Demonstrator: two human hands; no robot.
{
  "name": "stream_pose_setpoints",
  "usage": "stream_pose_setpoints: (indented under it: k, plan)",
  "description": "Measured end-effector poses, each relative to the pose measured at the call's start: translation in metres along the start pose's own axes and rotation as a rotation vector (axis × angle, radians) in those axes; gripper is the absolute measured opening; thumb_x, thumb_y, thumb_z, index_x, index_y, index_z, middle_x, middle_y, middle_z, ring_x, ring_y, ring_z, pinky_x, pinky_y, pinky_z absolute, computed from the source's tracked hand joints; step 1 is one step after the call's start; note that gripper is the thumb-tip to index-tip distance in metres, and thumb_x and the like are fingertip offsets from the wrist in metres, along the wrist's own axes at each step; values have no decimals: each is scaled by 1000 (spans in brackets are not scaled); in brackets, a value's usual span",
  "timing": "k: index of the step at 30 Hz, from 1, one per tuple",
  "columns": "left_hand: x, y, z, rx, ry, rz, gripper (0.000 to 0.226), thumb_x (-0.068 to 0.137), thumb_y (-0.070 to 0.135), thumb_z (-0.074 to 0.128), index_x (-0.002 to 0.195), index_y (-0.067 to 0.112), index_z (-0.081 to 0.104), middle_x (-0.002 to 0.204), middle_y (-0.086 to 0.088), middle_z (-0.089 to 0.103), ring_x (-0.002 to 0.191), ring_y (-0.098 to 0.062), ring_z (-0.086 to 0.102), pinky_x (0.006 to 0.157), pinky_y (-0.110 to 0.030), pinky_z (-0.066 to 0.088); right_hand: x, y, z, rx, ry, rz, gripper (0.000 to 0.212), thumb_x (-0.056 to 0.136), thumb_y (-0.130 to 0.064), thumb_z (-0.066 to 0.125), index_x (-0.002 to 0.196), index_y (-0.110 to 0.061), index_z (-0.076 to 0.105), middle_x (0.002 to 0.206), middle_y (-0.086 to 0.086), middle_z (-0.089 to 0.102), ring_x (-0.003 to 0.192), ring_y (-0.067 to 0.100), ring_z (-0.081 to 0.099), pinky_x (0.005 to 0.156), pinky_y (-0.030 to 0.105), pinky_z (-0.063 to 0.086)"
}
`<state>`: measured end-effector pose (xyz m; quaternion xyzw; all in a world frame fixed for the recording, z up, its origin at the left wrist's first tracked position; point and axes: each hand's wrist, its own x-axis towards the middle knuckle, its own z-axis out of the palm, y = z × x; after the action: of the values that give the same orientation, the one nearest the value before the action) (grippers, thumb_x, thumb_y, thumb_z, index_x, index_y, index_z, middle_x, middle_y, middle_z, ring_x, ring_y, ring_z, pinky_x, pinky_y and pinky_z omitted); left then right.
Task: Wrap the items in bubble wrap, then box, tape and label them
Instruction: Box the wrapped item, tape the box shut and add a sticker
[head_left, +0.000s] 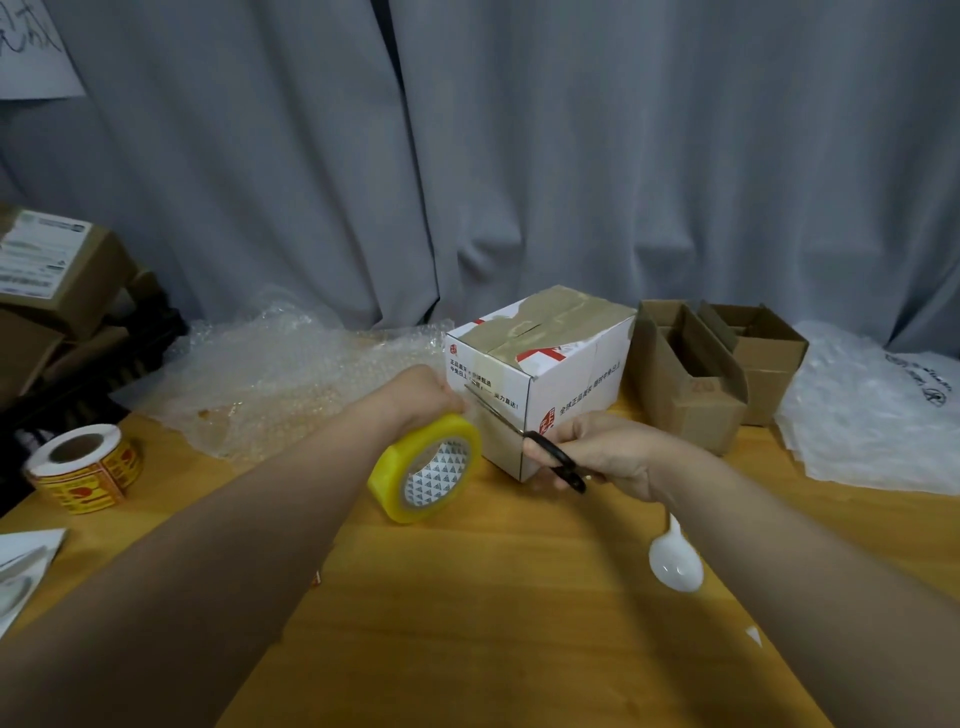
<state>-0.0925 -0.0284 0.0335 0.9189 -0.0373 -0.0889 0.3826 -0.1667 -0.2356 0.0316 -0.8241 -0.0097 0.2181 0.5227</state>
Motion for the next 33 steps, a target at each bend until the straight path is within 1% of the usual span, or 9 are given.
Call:
stream_pose_setpoints:
  k: [6,12,15,18,23,25,27,30,33]
  plan:
    - [1,0,0,8,5,-17,11,81,22,66,84,12,67,77,-2,64,70,-15,59,62,-25,46,14,-11,6,-31,53,-17,42,74,-41,76,95,-5,74,89,10,74,56,5,61,57,15,47]
    - [1,3,-1,16,-15,-34,23,79,22,68,96,7,69,80,-4,64,73,-17,60,62,-25,48,19,-3,8,26,125,-53,29,78,-31,76,89,-4,74,60,3,67,50,9,54,48,16,44]
    - [-3,5,-3,31,0,-34,13,81,22,66,85,9,65,76,-2,62,70,-16,58,60,-26,47,25,8,10,8,141,-36,29,77,-27,79,89,-1,74,58,5,63,52,13,52,49,18,45]
    - [-9,2,-3,8,6,-10,9,84,15,62,76,12,60,65,1,55,62,-13,52,52,-21,41,31,29,15,-260,86,70,35,73,-30,82,93,-3,71,67,8,61,55,15,53,53,20,47]
    - [-26,-15,-6,-151,69,41,5,86,13,62,82,13,64,75,5,62,68,-8,58,53,-16,43,33,36,26,-742,89,54,40,82,-28,72,120,-19,61,116,1,62,104,18,58,86,26,50]
    - [-34,-20,-8,-211,114,79,5,86,12,62,83,13,67,77,7,64,69,-5,58,49,-10,43,31,24,30,-901,67,40,33,87,-23,62,120,-19,62,117,2,61,107,21,57,86,30,51]
    - [-43,-23,-10,-276,144,100,6,87,12,63,83,11,68,77,6,65,68,-5,58,48,-7,44,27,10,35,-996,216,-39,19,90,-30,56,99,-16,66,98,2,65,94,24,60,72,32,53]
    - [-54,-22,-6,-299,157,141,8,87,15,65,87,9,70,78,5,65,67,-5,57,52,-6,44,24,-10,46,-580,538,-324,32,90,-47,56,91,-17,65,80,-5,62,81,16,60,67,30,49]
    - [-63,-18,3,-276,159,197,5,86,15,67,85,10,69,73,3,63,65,-6,56,55,-10,45,25,-24,59,-205,401,-406,37,84,-40,70,110,-15,66,96,0,65,90,13,61,85,29,50]
